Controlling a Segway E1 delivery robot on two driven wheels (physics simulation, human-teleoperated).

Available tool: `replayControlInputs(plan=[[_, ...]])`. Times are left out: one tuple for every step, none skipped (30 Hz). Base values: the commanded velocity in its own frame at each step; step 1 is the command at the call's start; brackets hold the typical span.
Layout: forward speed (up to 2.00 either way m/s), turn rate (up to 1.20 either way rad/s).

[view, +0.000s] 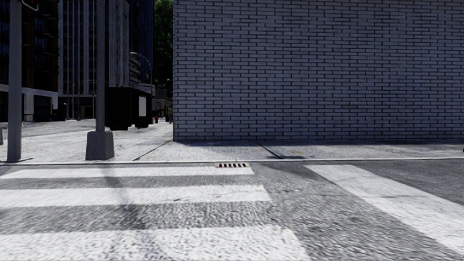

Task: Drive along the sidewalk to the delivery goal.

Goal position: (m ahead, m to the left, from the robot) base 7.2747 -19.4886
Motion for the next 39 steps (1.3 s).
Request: replayControlInputs(plan=[[2.00,0.00],[2.00,0.00],[2.00,0.00],[2.00,0.00],[2.00,0.00],[2.00,0.00],[2.00,0.00],[2.00,0.00],[2.00,0.00],[2.00,0.00],[2.00,0.00],[2.00,0.00],[2.00,0.00],[2.00,0.00],[2.00,0.00],[2.00,0.00],[2.00,0.00],[2.00,0.00],[2.00,0.00],[2.00,0.00],[2.00,0.00],[2.00,0.00],[2.00,0.00],[2.00,0.00],[2.00,0.00],[2.00,0.00],[2.00,0.00],[2.00,0.00],[2.00,0.00],[2.00,0.00],[2.00,0.00],[2.00,0.00],[2.00,0.00],[2.00,0.00],[2.00,0.00],[2.00,0.00],[2.00,0.00],[2.00,0.00],[2.00,0.00]])
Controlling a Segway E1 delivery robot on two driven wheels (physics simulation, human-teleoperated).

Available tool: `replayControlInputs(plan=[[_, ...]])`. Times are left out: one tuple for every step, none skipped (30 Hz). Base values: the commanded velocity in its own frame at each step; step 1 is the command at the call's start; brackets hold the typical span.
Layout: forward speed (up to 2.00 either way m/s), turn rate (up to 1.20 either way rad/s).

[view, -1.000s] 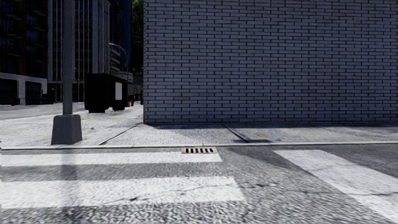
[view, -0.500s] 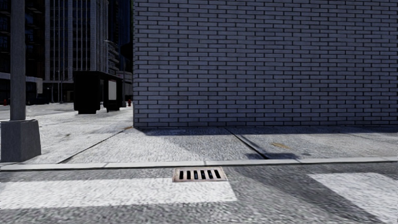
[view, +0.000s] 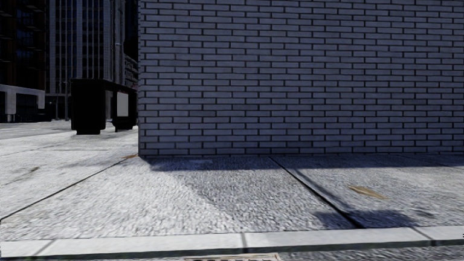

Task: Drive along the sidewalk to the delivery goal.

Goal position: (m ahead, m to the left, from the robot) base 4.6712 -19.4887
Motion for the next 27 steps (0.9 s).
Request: replayControlInputs(plan=[[1.93,0.00],[1.83,0.00],[1.69,0.00],[1.54,0.00],[1.41,0.00],[1.41,0.00],[1.31,0.00],[1.24,0.00],[1.21,0.00],[1.21,0.00],[1.20,0.00],[1.19,0.00],[1.18,0.00],[1.18,-0.02],[1.18,-0.51],[1.18,-0.71],[1.18,-1.02],[1.18,-1.15],[1.14,-1.18],[1.14,-1.18],[1.09,-1.19],[1.07,-1.19],[1.07,-1.20],[1.07,-1.16],[1.06,-0.68],[1.06,-0.55],[1.06,-0.52]])
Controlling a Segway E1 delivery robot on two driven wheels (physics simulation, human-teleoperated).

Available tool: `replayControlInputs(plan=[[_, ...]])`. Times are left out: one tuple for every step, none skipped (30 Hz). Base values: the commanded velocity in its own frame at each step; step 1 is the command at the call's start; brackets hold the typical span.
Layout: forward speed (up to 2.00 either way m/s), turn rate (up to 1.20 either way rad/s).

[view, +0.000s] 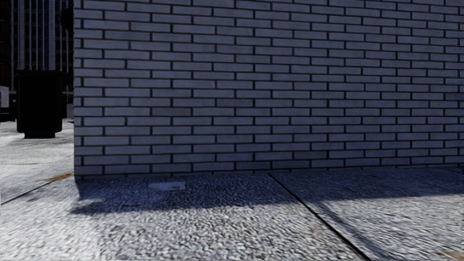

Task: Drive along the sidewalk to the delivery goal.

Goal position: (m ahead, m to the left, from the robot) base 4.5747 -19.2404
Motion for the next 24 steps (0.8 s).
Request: replayControlInputs(plan=[[1.06,-0.52],[1.06,-0.97],[1.06,-1.11],[1.06,-1.17],[1.06,-1.18],[1.06,-1.18],[1.06,-1.18],[1.06,-1.18],[1.06,-1.14],[1.06,0.00],[1.06,0.00],[1.06,0.00],[1.06,0.00],[1.06,0.00],[1.06,-0.01],[1.06,-0.59],[1.06,-0.59],[1.06,-1.00],[1.06,-1.13],[1.06,-1.17],[1.06,-1.18],[1.06,-1.18],[1.06,-1.11],[1.06,-0.09]])
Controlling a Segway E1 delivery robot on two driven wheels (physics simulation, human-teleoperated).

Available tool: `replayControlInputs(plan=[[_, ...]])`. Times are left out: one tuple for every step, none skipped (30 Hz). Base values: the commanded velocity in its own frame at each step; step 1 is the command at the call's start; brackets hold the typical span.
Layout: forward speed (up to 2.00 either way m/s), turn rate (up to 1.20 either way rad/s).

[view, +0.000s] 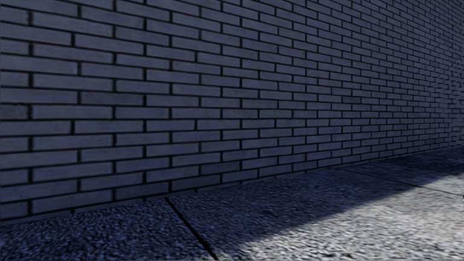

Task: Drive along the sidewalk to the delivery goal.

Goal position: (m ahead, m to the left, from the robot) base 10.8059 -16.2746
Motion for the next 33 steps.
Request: replayControlInputs(plan=[[1.06,0.00],[1.06,0.00],[1.06,0.00],[1.06,0.00],[1.06,-0.38],[1.06,-0.63],[1.06,-1.08],[1.06,-1.17],[1.06,-1.19],[1.06,-1.19],[1.06,-1.19],[1.06,-1.19],[1.06,-1.19],[1.06,-0.27],[1.06,0.00],[1.06,0.00],[1.06,0.00],[1.06,0.00],[1.06,0.00],[1.05,-0.62],[1.05,-0.78],[1.05,-0.76],[1.05,0.00],[1.05,0.00],[1.05,0.00],[1.05,0.00],[1.05,0.00],[1.05,0.00],[1.05,0.00],[1.05,0.00],[1.05,0.00],[1.05,0.00],[1.05,0.00]])
